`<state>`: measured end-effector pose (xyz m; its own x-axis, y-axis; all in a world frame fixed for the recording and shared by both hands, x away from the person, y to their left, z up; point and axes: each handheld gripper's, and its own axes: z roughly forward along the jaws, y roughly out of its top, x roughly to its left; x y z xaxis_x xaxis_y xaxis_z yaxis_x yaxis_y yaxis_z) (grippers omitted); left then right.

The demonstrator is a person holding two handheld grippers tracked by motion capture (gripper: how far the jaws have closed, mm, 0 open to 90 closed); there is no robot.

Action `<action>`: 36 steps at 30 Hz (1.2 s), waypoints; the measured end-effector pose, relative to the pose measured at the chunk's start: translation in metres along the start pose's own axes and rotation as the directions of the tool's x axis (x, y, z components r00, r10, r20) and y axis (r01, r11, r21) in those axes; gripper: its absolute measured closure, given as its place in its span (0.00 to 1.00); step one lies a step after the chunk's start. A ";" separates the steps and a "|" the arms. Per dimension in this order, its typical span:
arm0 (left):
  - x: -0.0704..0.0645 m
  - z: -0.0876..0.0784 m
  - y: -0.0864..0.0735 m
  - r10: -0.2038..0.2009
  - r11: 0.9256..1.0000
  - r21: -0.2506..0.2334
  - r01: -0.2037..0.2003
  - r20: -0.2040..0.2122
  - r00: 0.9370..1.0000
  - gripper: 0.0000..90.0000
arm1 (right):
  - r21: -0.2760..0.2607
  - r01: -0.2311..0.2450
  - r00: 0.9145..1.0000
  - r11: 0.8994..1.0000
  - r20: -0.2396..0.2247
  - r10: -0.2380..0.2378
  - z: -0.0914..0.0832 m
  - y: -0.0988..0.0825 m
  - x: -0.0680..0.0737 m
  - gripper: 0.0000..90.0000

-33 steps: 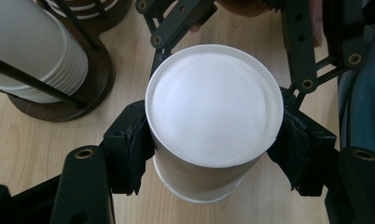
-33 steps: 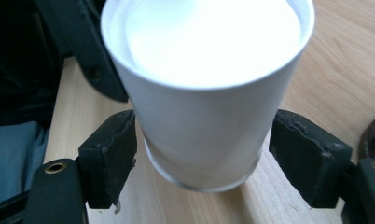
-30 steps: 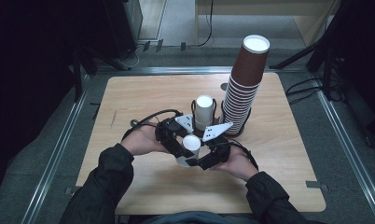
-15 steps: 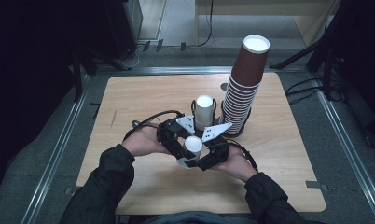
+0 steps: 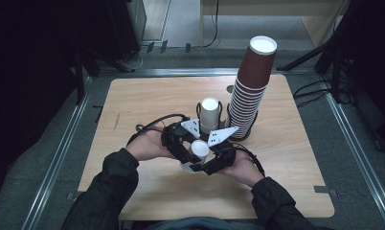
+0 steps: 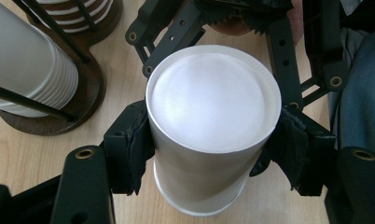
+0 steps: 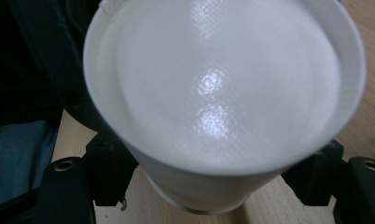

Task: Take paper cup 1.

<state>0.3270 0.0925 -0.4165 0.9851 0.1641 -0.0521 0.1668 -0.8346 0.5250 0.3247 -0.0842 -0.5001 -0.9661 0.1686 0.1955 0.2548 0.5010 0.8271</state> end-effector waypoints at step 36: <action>0.009 0.009 -0.056 -0.182 0.978 -0.101 0.185 0.036 0.983 0.00 | -0.098 -0.036 0.999 0.995 0.011 0.037 -0.021 -0.004 -0.007 0.31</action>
<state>0.3271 0.1362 -0.4538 0.9392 0.2943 -0.1772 0.3407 -0.7322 0.5897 0.3292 -0.1054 -0.4941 -0.9554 0.1963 0.2204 0.2841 0.4089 0.8673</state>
